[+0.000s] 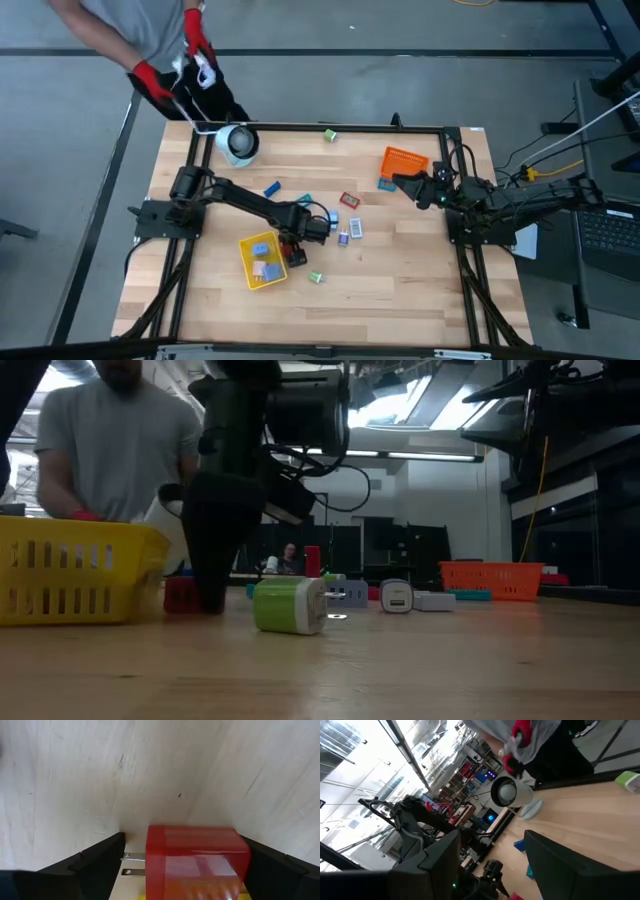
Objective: Pick & Place Office items
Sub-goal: Put the red charger adapter into the yellow bin
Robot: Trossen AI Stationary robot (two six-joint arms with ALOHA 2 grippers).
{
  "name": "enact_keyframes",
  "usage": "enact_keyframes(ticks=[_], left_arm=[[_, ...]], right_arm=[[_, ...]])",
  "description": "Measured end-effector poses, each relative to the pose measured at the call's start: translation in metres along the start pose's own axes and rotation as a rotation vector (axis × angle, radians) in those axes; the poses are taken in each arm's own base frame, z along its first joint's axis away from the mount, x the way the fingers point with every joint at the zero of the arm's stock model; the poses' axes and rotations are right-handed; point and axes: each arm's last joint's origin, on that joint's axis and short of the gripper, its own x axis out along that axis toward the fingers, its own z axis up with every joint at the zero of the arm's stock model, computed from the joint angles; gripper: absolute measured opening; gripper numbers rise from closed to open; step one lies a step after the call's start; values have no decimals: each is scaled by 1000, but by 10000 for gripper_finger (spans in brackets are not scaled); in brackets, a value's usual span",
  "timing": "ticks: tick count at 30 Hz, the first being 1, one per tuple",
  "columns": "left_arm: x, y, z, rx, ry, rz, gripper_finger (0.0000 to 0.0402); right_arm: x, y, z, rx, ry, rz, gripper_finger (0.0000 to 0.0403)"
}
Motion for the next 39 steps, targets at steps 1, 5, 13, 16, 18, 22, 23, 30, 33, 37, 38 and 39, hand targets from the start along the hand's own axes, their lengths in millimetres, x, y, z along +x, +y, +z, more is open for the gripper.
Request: enact_keyframes(ticks=[1,5,13,16,18,22,23,30,33,37,38,39], left_arm=[[0,-1,-1,3,2,2,333],[0,-2,-2,-5,5,7,331],[-6,4,3,-39,31,11,331],[-17,6,7,-44,21,13,331],[-31,5,18,-55,-61,-20,331],[-54,10,30,-64,-98,-18,331],[-61,10,34,-60,-123,-26,331],[-118,16,50,-66,-230,-9,331],[-142,18,43,-68,-248,4,331],[-170,16,27,-106,-340,6,331],[-176,15,22,-119,-370,14,331],[-182,13,18,-131,-399,23,331]], right_arm=[[0,0,0,0,-2,-2,227],[1,-1,1,-1,-10,-8,227],[1,-2,3,-2,-18,-16,227],[1,-2,3,-2,-18,-16,227],[1,-2,3,-2,-18,-16,227],[1,-2,3,-2,-19,-17,227],[1,-3,3,-2,-20,-17,227],[2,-4,4,-4,-31,-30,227],[2,-5,5,-5,-31,-31,226],[2,-5,5,-5,-32,-34,226],[2,-5,5,-5,-29,-34,226],[2,-5,5,-3,-28,-33,226]])
